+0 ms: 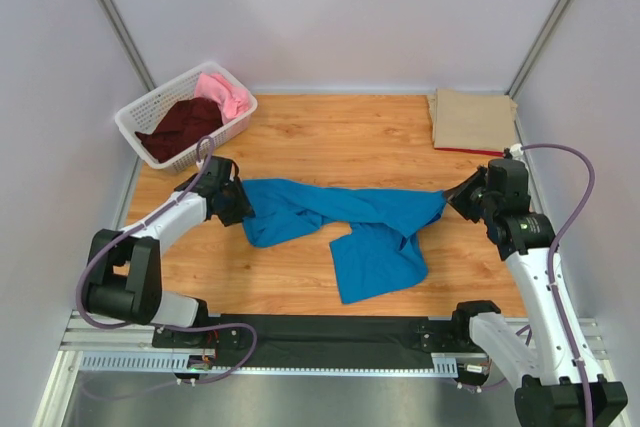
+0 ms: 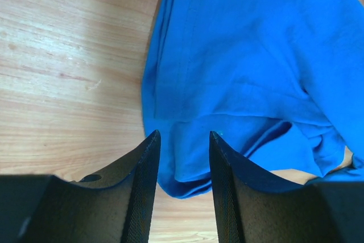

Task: Fold and stack the t-shirts
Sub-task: Flatten the tshirt out

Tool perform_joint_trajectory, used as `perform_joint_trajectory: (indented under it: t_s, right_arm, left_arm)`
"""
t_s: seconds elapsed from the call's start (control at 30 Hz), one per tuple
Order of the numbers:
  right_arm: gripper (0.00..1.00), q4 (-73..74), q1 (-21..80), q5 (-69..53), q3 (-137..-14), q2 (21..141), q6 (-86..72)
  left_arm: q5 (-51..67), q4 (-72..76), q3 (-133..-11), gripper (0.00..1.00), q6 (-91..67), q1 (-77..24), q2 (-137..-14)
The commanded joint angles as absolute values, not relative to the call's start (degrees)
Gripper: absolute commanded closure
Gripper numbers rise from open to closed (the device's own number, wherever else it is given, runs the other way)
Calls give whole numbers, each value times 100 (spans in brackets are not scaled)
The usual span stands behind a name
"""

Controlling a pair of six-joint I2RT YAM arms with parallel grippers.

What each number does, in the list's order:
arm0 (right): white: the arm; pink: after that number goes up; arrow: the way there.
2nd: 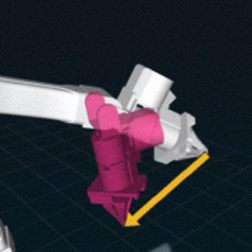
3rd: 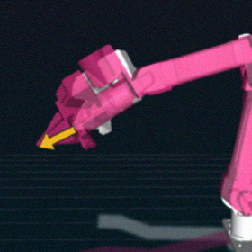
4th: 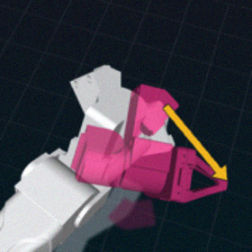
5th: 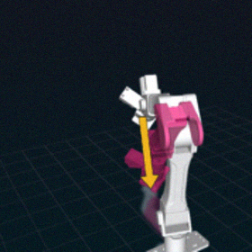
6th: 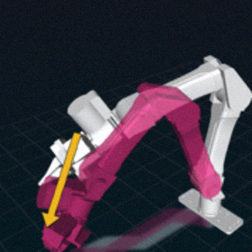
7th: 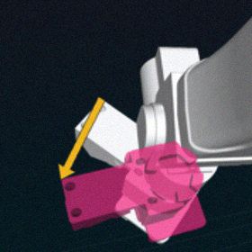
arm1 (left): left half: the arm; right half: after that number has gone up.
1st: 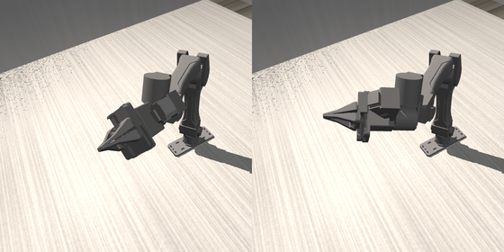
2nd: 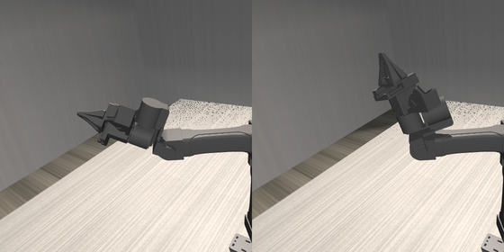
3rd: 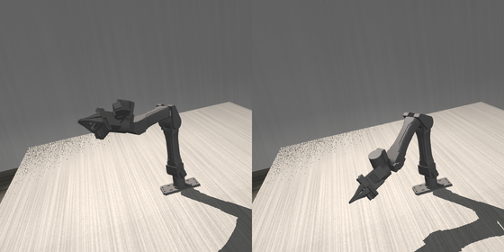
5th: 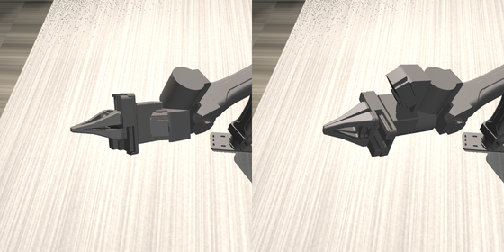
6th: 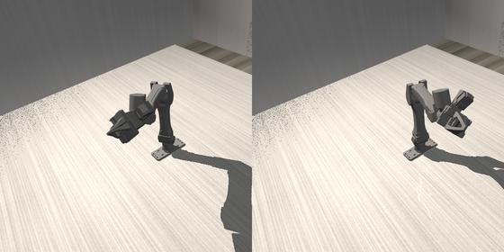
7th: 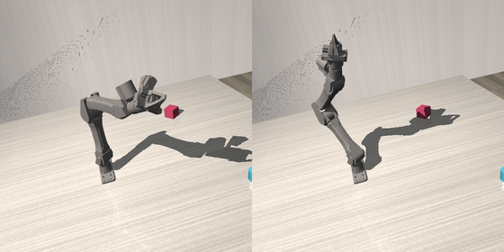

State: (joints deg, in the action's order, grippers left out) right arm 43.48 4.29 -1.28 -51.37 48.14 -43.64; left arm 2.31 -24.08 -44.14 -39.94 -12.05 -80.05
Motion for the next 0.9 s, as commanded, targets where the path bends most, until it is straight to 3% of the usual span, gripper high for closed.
perform_joint_trajectory:
  t_s: [0.0,0.87]
  right_arm:
    - [100,4069,413,-307,-5115,4764,-4298]
    - [100,4087,413,-334,-5124,4772,-4298]
  left_arm:
    - [404,-2004,-4342,53,-4218,-1038,-8182]
    - [9,-1652,-4254,63,-4729,-932,-8270]
